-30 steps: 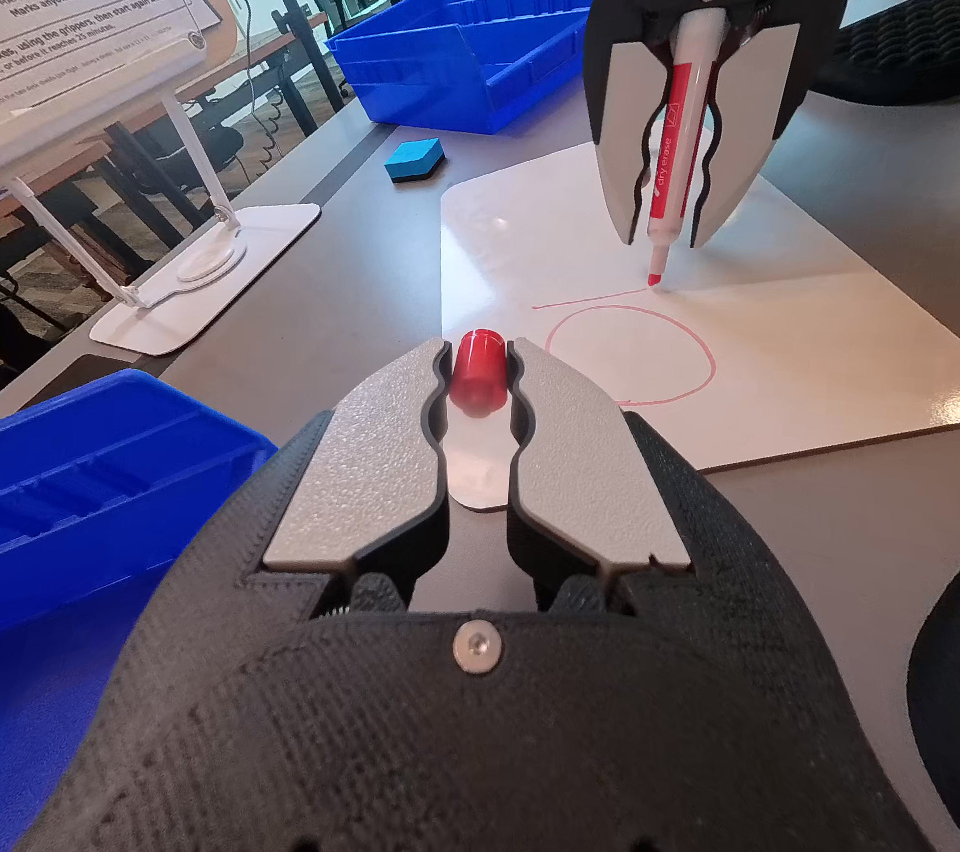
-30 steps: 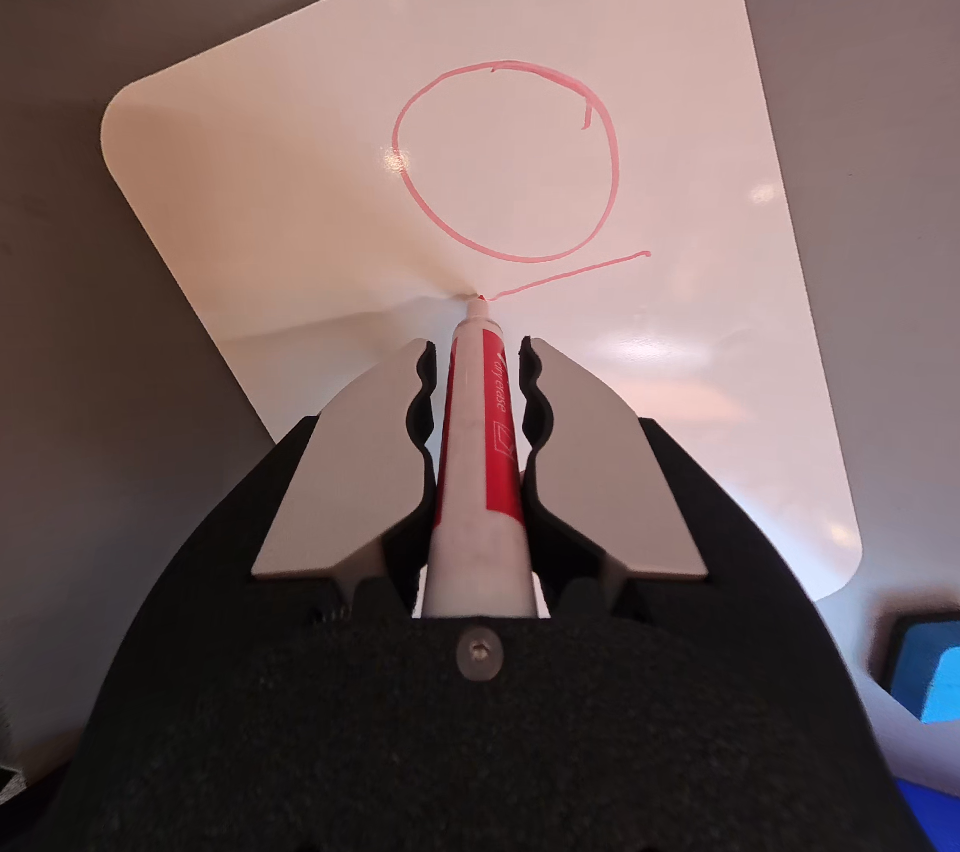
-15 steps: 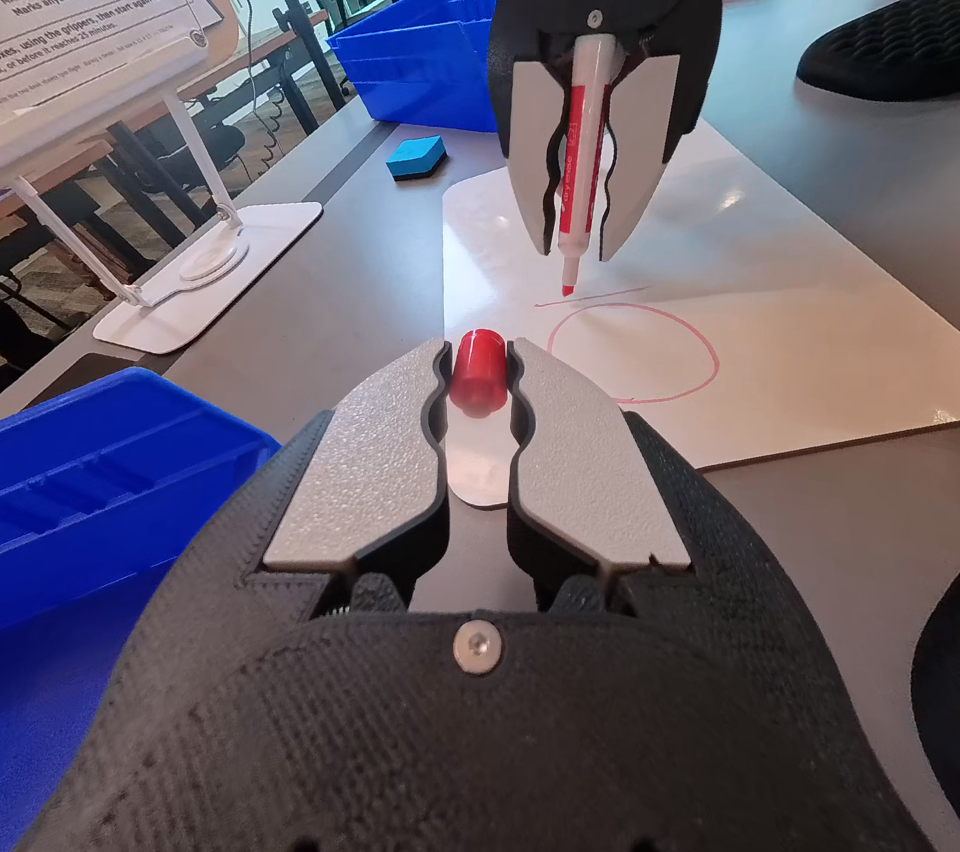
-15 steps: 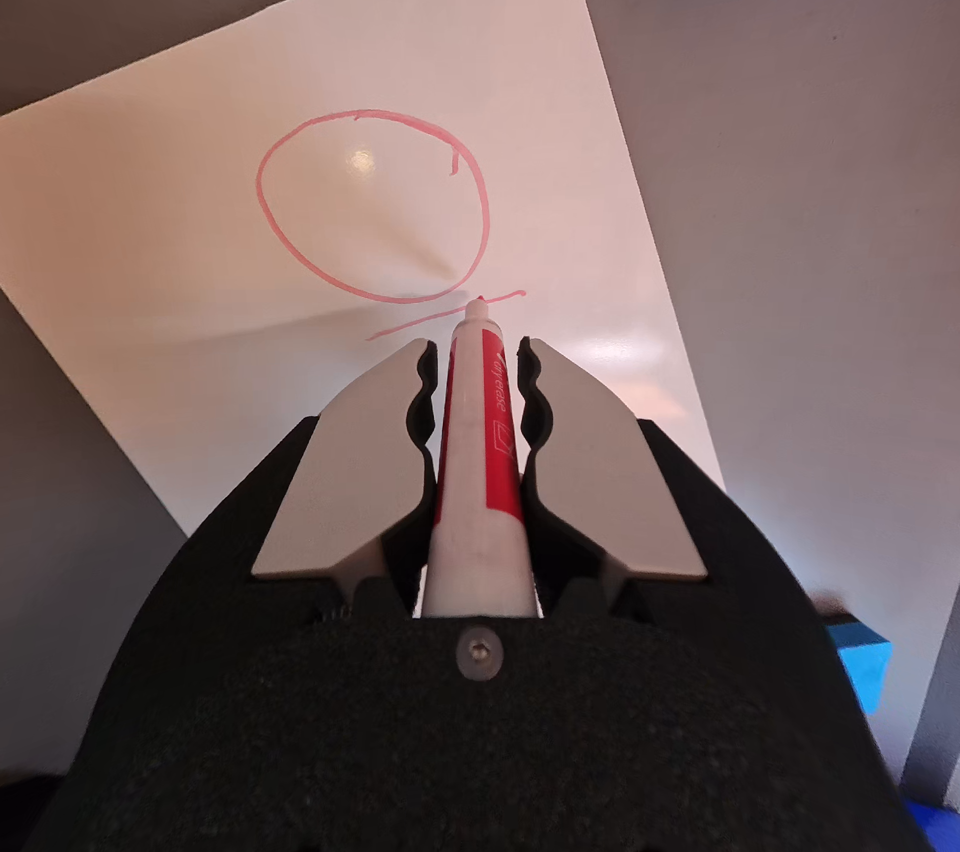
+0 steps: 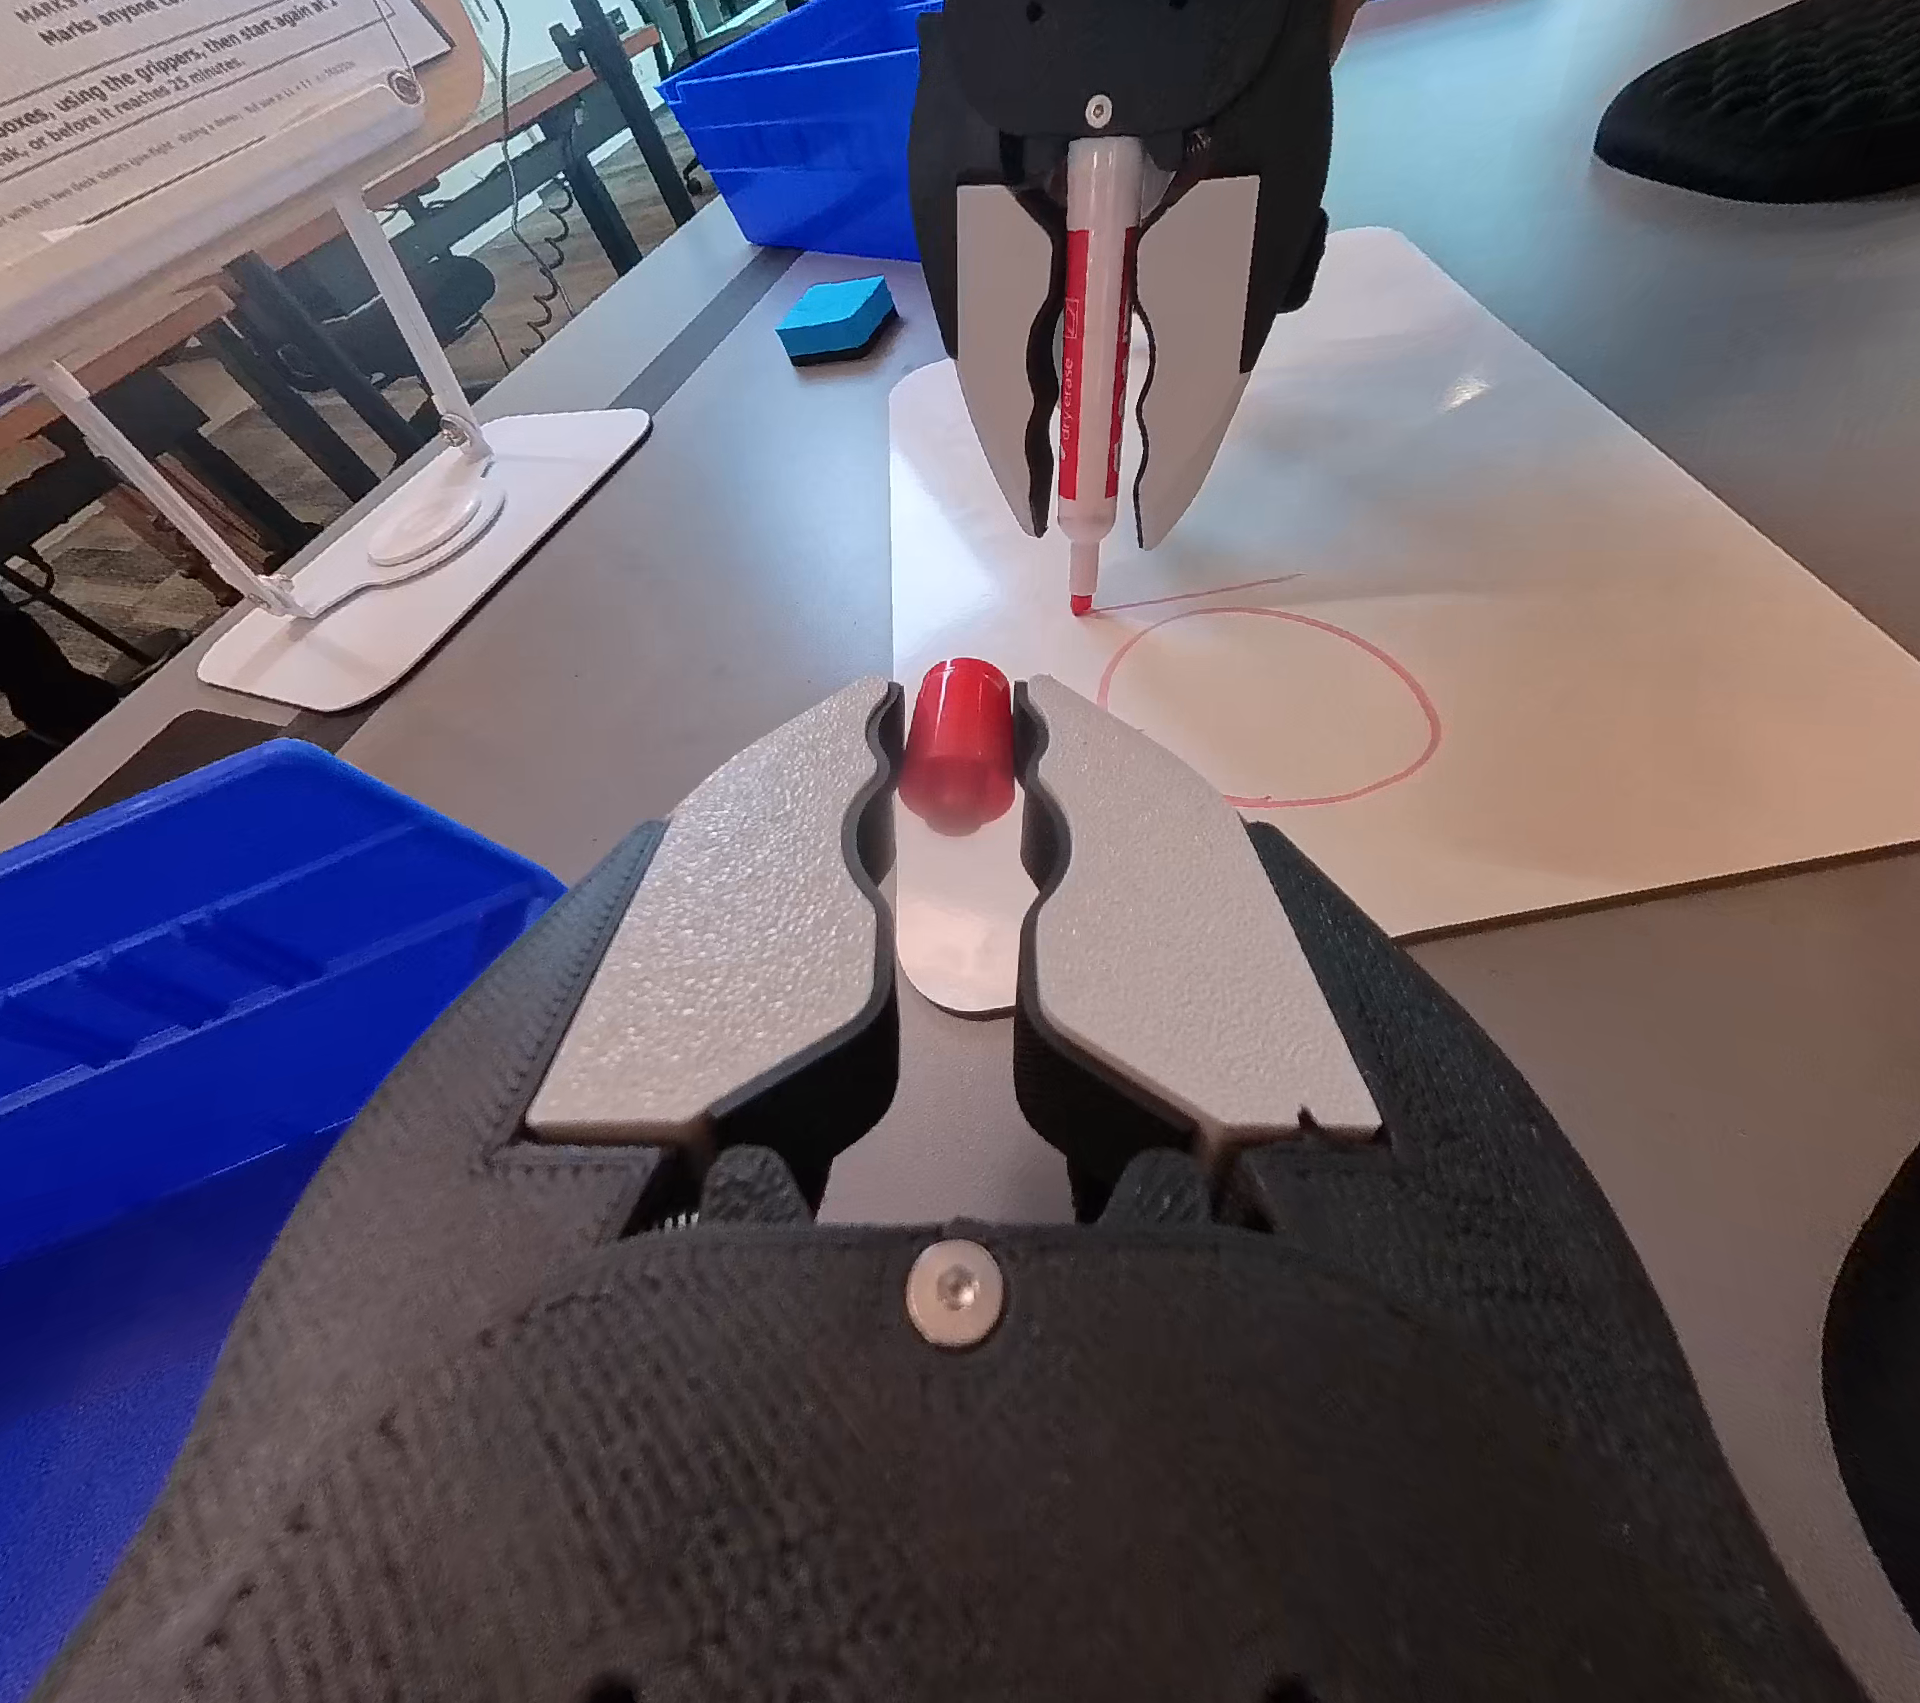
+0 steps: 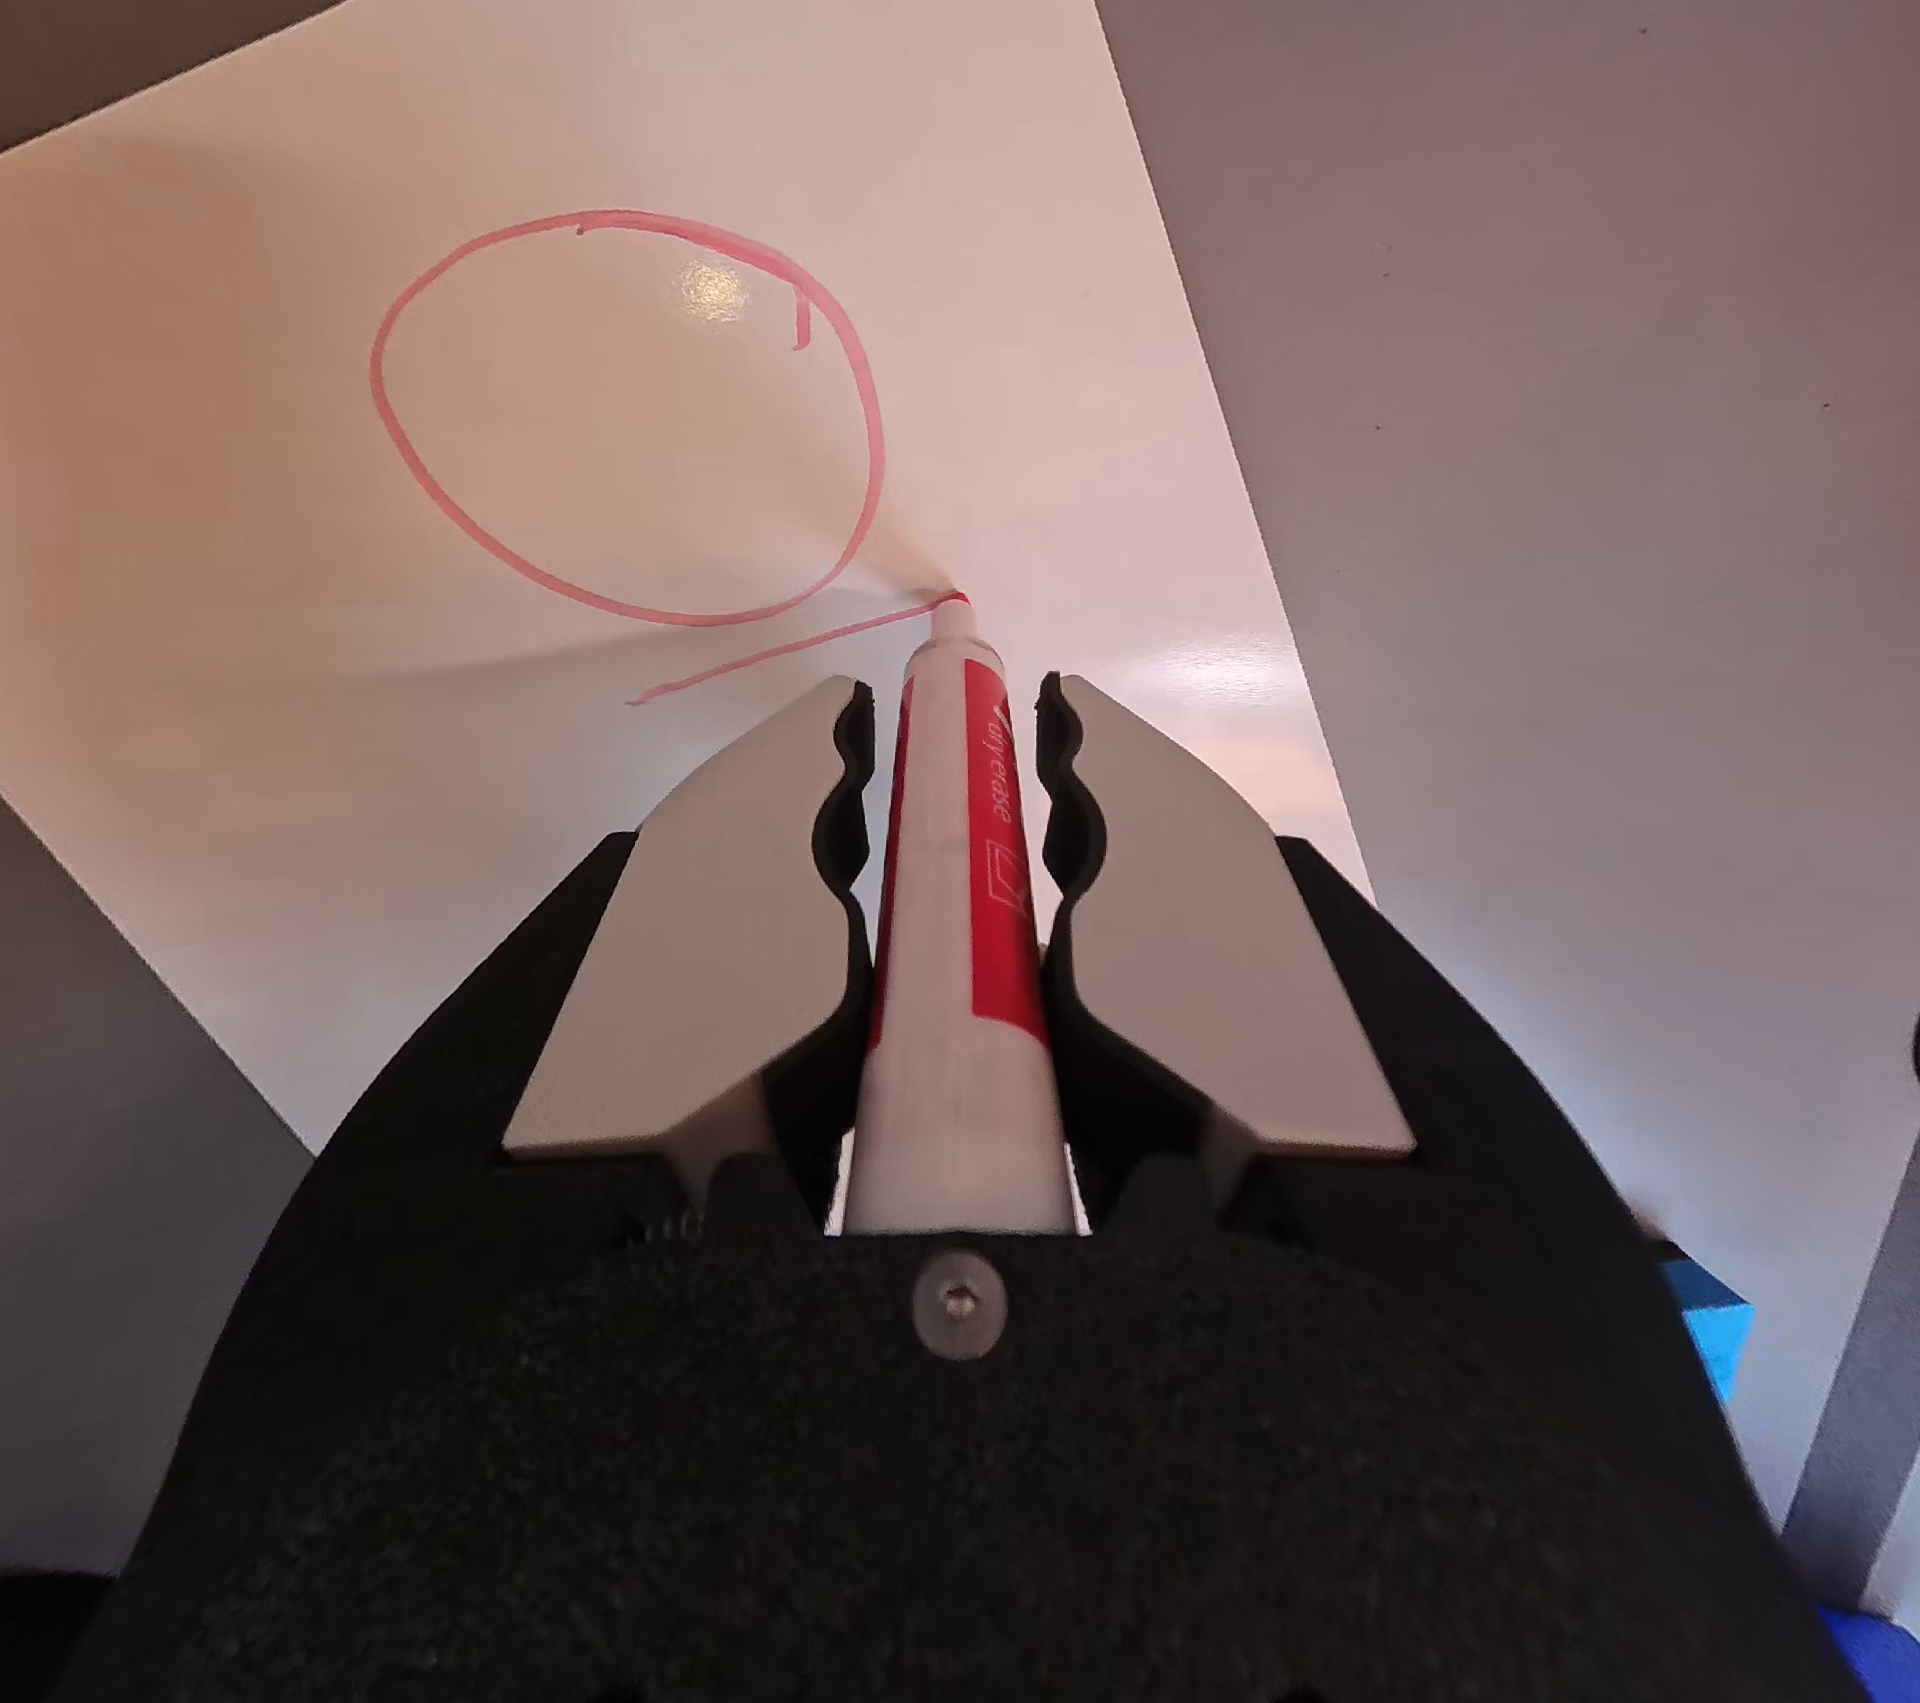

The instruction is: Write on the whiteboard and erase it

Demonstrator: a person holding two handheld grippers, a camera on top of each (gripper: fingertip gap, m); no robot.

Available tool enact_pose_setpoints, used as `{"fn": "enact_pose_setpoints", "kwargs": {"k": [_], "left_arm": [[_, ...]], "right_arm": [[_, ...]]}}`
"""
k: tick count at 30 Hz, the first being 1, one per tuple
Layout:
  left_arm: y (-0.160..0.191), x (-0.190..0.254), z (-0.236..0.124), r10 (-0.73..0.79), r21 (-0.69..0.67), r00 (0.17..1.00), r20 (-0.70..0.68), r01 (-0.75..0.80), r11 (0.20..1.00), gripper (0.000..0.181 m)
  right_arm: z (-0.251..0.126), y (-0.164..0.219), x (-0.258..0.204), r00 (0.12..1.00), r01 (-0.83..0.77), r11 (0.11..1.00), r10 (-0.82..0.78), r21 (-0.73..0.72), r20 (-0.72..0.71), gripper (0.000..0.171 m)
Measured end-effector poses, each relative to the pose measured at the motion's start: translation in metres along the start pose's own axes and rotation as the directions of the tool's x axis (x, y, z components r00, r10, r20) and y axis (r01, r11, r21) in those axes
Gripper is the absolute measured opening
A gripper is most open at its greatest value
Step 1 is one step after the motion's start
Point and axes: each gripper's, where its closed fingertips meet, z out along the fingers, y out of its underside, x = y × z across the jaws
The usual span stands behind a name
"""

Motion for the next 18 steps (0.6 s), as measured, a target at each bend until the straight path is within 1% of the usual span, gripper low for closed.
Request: {"fn": "enact_pose_setpoints", "kwargs": {"k": [8,18], "left_arm": [[0.000,0.001,0.000,0.001,-0.001,1.000,-0.002,-0.001,1.000,0.020],[0.000,0.001,0.001,0.002,-0.003,1.000,-0.005,-0.002,1.000,0.020]], "right_arm": [[-0.001,0.005,0.002,1.000,0.002,1.000,-0.002,-0.023,-0.011,0.032],[-0.009,0.030,0.010,0.999,-0.033,0.997,0.030,-0.065,-0.042,0.032]]}}
